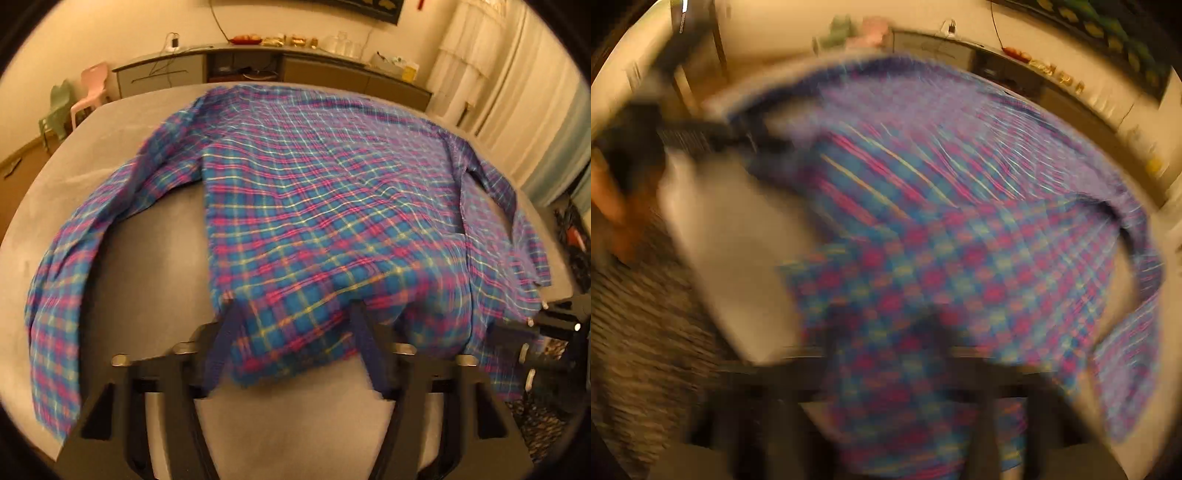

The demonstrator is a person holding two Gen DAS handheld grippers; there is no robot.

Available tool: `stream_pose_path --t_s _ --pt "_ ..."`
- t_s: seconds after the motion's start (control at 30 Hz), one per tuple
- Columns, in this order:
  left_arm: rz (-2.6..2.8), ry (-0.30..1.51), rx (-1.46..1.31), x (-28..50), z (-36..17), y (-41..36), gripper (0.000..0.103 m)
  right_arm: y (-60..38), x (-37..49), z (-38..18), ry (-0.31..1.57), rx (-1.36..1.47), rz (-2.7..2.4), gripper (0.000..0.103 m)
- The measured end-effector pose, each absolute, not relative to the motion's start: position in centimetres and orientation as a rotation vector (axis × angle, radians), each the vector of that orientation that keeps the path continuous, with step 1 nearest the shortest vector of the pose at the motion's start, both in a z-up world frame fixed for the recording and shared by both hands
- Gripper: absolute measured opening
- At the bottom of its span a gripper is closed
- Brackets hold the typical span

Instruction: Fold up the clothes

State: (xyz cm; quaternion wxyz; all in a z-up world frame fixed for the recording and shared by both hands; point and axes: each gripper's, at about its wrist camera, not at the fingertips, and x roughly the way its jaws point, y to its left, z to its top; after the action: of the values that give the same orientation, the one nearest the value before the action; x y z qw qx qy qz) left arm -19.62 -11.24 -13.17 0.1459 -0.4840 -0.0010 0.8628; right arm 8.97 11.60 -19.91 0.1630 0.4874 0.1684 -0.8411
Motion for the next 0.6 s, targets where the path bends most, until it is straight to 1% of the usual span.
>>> stream_pose_path --t_s 0.03,0.07,0.1,0.17,0.23,0.27,0.3,0.37,0.4,0.43,0.47,0.5,0.53,0.57,0.6 --pt "2.479 -0.015 -1.408 -20.3 -13.0 -11.2 0.002 12.8 9.3 -18.7 0.461 1.372 -2.441 0.000" --pt "2.473 -0.027 -1.421 -20.9 -12.8 -11.2 0.002 14.4 9.7 -16.8 0.415 1.338 -2.500 0.000" --pt "2.486 -0.054 -1.387 -21.1 -11.5 -11.5 0.002 16.5 10.4 -14.3 0.344 1.285 -2.570 0.000" --pt "2.520 -0.110 -1.288 -21.6 -7.4 -12.5 0.002 21.4 12.5 -8.8 0.132 1.171 -2.691 0.000" --pt "2.555 -0.167 -1.191 -21.8 -3.3 -13.8 0.001 26.8 15.2 -4.8 -0.034 1.086 -2.809 0.000" --pt "2.551 -0.223 -1.169 -21.7 -1.9 -14.6 0.001 28.5 16.1 -4.0 -0.061 1.080 -2.845 0.000" --pt "2.545 -0.279 -1.147 -21.6 -0.5 -15.4 0.001 29.9 16.8 -3.7 -0.068 1.089 -2.873 0.003" --pt "2.516 -0.319 -1.180 -21.5 -0.9 -15.5 0.001 30.0 16.9 -5.3 -0.072 1.144 -2.861 0.008" --pt "2.502 -0.322 -1.206 -21.3 -1.4 -15.2 0.002 29.3 16.9 -6.6 -0.083 1.178 -2.835 0.022" --pt "2.493 -0.298 -1.250 -21.2 -2.6 -14.6 0.002 27.5 16.8 -8.0 -0.063 1.194 -2.788 0.050" --pt "2.474 -0.288 -1.301 -20.8 -4.0 -13.9 0.002 25.3 16.7 -9.3 -0.033 1.201 -2.732 0.059" --pt "2.460 -0.293 -1.342 -20.2 -5.3 -13.6 0.002 23.2 16.7 -10.6 -0.004 1.208 -2.676 0.062" --pt "2.466 -0.293 -1.366 -19.5 -6.2 -13.6 0.003 21.1 16.6 -11.9 0.025 1.213 -2.620 0.062" --pt "2.472 -0.293 -1.391 -18.8 -7.1 -13.6 0.004 18.8 16.3 -13.5 0.107 1.227 -2.572 0.063" --pt "2.487 -0.285 -1.408 -18.2 -7.9 -13.6 0.015 16.5 16.0 -15.2 0.209 1.242 -2.524 0.064"
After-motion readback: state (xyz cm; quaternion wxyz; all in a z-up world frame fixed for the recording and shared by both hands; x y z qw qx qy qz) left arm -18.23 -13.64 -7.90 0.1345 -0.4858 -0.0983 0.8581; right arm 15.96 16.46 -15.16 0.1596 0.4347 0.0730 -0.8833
